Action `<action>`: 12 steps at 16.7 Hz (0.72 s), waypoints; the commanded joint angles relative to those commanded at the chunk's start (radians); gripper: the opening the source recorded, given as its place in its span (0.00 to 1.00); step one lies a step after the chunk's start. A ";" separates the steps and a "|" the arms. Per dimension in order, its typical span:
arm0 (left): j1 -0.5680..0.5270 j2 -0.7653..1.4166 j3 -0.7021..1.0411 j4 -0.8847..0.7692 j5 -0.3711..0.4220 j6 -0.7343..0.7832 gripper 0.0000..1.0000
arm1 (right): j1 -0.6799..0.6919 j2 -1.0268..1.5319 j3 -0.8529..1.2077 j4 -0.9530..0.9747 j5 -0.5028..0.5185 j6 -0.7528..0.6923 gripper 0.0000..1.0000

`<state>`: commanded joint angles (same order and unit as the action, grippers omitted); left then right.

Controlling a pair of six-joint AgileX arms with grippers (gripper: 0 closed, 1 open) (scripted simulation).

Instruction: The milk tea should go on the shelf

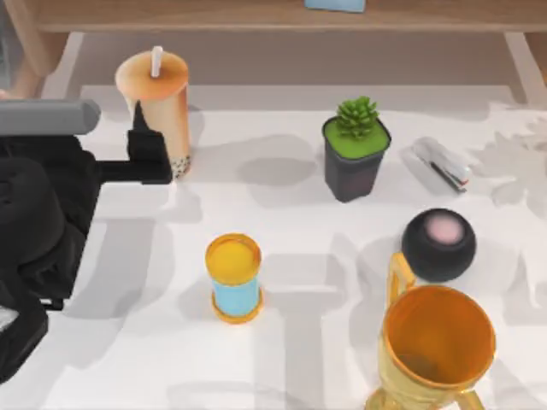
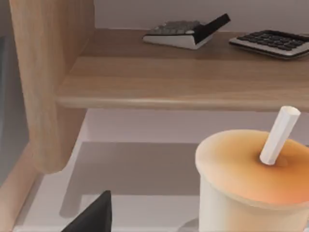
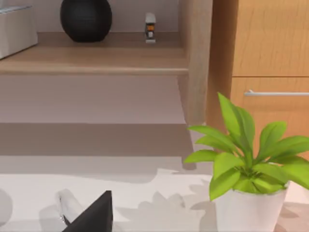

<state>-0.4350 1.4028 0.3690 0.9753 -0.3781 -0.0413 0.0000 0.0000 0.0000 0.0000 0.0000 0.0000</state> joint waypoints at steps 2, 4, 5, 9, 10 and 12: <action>-0.052 0.174 0.043 0.116 -0.022 -0.003 1.00 | 0.000 0.000 0.000 0.000 0.000 0.000 1.00; -0.083 0.317 0.072 0.209 -0.042 -0.005 1.00 | 0.000 0.000 0.000 0.000 0.000 0.000 1.00; -0.090 0.374 0.082 0.247 -0.051 -0.006 1.00 | 0.000 0.000 0.000 0.000 0.000 0.000 1.00; -0.087 0.520 0.102 0.368 -0.084 -0.005 1.00 | 0.000 0.000 0.000 0.000 0.000 0.000 1.00; -0.084 0.535 0.104 0.384 -0.088 -0.005 1.00 | 0.000 0.000 0.000 0.000 0.000 0.000 1.00; -0.083 0.541 0.105 0.390 -0.090 -0.005 1.00 | 0.000 0.000 0.000 0.000 0.000 0.000 1.00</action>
<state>-0.5180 1.9434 0.4742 1.3654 -0.4681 -0.0459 0.0000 0.0000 0.0000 0.0000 0.0000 0.0000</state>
